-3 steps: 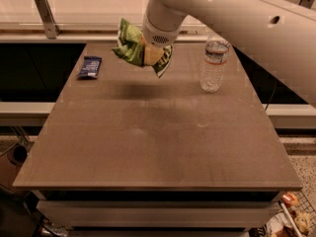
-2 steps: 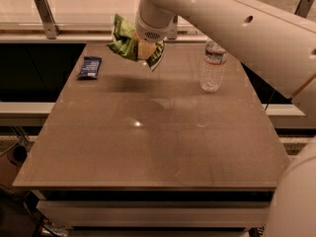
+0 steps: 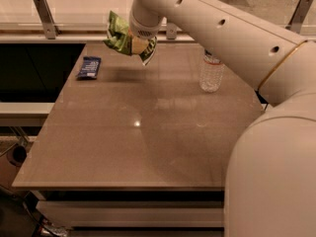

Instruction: Move green jalapeno chip bag near rxbar blueberry

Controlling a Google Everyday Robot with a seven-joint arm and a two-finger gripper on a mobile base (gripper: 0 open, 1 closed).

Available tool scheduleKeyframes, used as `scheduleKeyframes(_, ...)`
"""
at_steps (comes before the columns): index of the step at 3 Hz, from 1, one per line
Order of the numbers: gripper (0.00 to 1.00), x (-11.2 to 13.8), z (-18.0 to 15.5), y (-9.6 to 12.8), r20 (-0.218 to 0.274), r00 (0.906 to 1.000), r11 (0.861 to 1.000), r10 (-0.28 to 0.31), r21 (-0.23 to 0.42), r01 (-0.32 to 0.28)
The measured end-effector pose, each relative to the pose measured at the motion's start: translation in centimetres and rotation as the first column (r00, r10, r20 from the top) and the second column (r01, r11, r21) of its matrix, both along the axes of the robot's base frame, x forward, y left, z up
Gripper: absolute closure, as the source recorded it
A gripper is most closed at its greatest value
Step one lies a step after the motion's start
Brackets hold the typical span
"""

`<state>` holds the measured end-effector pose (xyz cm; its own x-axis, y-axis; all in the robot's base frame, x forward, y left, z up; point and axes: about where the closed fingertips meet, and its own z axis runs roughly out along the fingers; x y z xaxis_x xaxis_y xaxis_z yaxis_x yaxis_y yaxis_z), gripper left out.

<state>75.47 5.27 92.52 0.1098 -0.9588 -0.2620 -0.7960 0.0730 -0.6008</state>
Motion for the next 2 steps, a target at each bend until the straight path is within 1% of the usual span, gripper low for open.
scheduleKeyframes(1, 0.91, 2.27, -0.97, 0.57, -0.008, 1.0, 1.0, -0.004, -0.001, 0.004)
scheduleKeyframes(2, 0.65, 2.45, -1.16, 0.67, -0.009, 0.9999, 1.0, -0.004, 0.0, 0.004)
